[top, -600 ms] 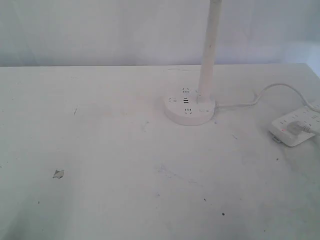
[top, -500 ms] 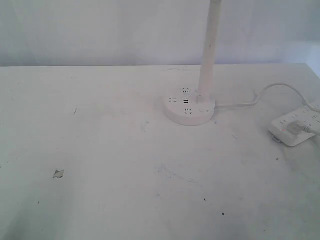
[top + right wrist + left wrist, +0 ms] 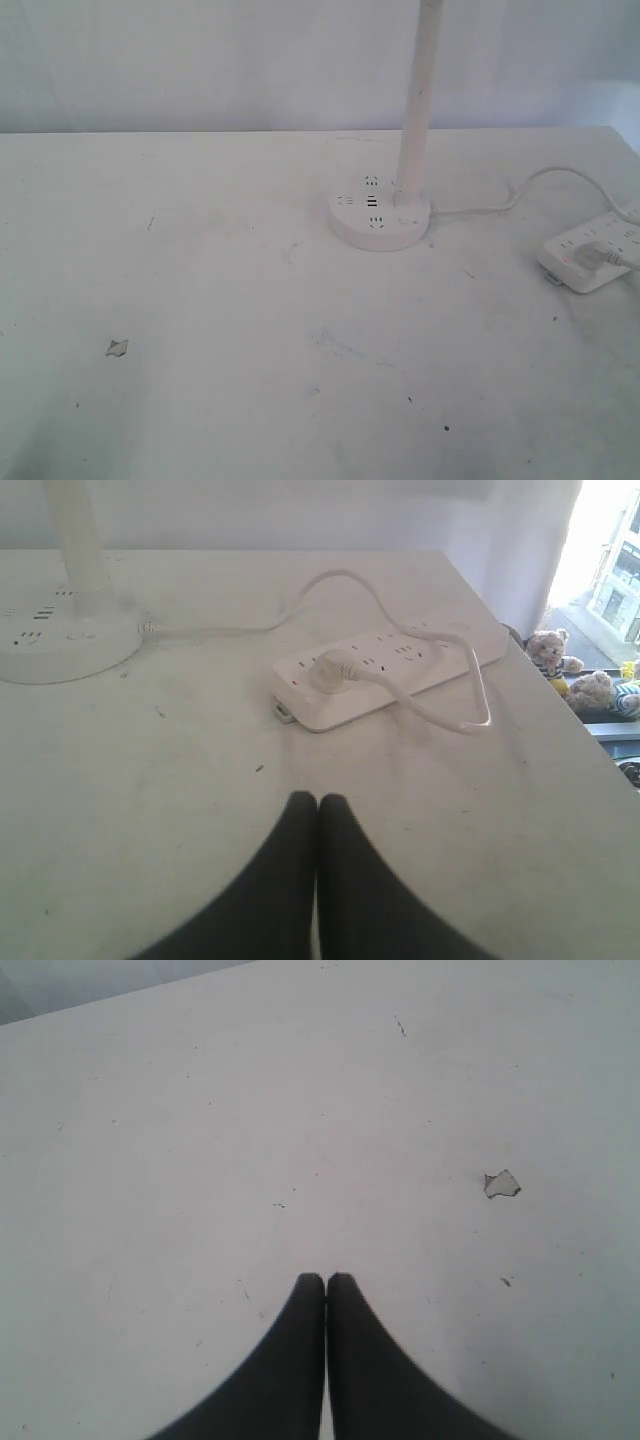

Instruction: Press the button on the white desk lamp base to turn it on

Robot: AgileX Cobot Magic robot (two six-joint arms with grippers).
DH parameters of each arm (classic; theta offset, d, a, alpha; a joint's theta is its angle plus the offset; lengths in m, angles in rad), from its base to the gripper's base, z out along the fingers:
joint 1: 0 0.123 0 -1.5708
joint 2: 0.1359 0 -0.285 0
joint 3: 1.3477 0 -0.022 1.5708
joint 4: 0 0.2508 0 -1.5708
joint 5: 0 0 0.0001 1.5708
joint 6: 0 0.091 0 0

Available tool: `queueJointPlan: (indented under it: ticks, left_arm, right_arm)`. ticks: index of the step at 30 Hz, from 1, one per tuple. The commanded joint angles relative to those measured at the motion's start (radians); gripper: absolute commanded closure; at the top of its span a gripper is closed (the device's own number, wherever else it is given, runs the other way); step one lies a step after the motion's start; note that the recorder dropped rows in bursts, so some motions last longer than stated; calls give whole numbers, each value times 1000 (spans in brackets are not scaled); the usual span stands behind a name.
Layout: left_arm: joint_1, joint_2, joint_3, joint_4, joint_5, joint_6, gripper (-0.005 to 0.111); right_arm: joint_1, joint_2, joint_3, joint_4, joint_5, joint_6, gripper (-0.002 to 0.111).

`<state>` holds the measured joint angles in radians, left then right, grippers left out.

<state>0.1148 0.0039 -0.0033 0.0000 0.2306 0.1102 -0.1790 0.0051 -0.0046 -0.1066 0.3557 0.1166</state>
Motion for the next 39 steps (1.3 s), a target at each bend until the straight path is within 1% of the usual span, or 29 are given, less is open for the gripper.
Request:
queueJointPlan:
  ticks: [1, 8, 12, 22, 24, 27, 31, 34, 39]
  left_arm:
    - [1, -4, 3, 0, 1, -1, 107]
    - [1, -4, 3, 0, 1, -1, 107]
    - [1, -4, 3, 0, 1, -1, 107]
    - [1, -4, 3, 0, 1, -1, 107]
    - [1, -4, 3, 0, 1, -1, 107]
    - [1, -4, 3, 0, 1, -1, 107]
    - [1, -4, 3, 0, 1, -1, 107]
    - [1, -4, 3, 0, 1, -1, 107]
    - [1, -4, 3, 0, 1, -1, 107]
  right_arm:
    - [2, -5, 5, -29, -16, -38, 108]
    - [2, -5, 5, -48, -23, -46, 108]
    - [2, -5, 5, -102, -28, -93, 108]
    - [2, -5, 5, -280, -31, -97, 108]
    - [2, -5, 5, -308, -77, -95, 108]
    - [2, -5, 5, -270, -272, -60, 108]
    - [2, -5, 5, -231, -669, 82, 108]
    - [2, -5, 5, -224, -895, 125, 108]
    - [2, -5, 5, -78, -1336, 158, 108]
